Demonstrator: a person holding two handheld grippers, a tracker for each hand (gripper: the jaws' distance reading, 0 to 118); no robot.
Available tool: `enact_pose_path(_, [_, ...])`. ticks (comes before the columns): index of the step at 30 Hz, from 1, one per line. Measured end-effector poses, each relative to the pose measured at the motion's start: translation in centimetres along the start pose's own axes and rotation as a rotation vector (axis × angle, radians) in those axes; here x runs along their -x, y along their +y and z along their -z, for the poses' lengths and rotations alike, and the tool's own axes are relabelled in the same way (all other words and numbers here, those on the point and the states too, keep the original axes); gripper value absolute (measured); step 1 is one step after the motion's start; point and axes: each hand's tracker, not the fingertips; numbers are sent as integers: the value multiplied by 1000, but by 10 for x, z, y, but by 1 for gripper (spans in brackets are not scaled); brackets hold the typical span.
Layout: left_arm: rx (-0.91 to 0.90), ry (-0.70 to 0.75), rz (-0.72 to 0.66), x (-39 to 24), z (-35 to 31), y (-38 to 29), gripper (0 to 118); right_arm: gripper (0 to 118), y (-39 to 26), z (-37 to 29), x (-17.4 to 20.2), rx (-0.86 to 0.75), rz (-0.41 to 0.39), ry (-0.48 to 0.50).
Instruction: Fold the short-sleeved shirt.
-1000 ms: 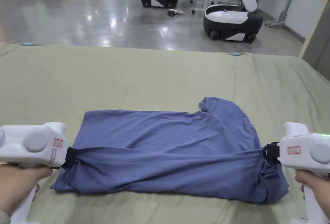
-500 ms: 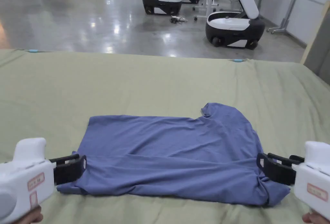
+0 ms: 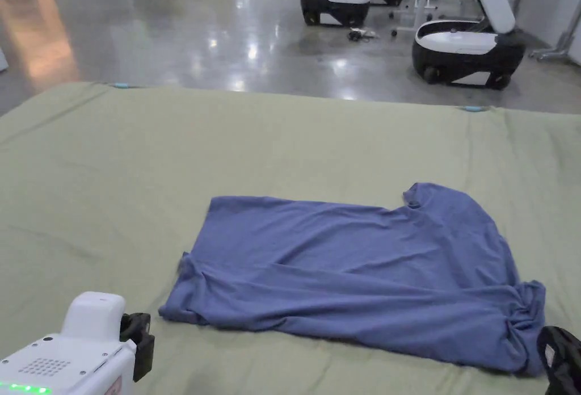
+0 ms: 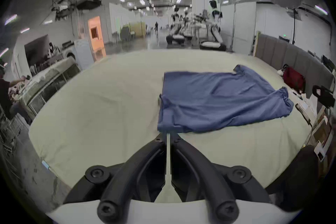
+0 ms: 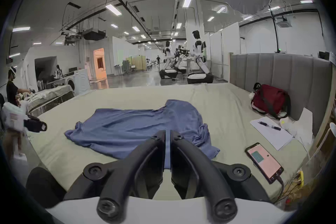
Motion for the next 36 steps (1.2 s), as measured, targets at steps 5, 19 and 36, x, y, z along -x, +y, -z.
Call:
enact_pose_path(5, [117,-11,46,6,68,18,111,12,-5,9,-5,27,6,12])
enact_pose_path(19, [272,48,179,-20,148,38,11,51,-12,93,-88,421,-13,-131])
enact_pose_path(36, [156,17,81,2,98,71,5,20,22,147,-80,518,12,43])
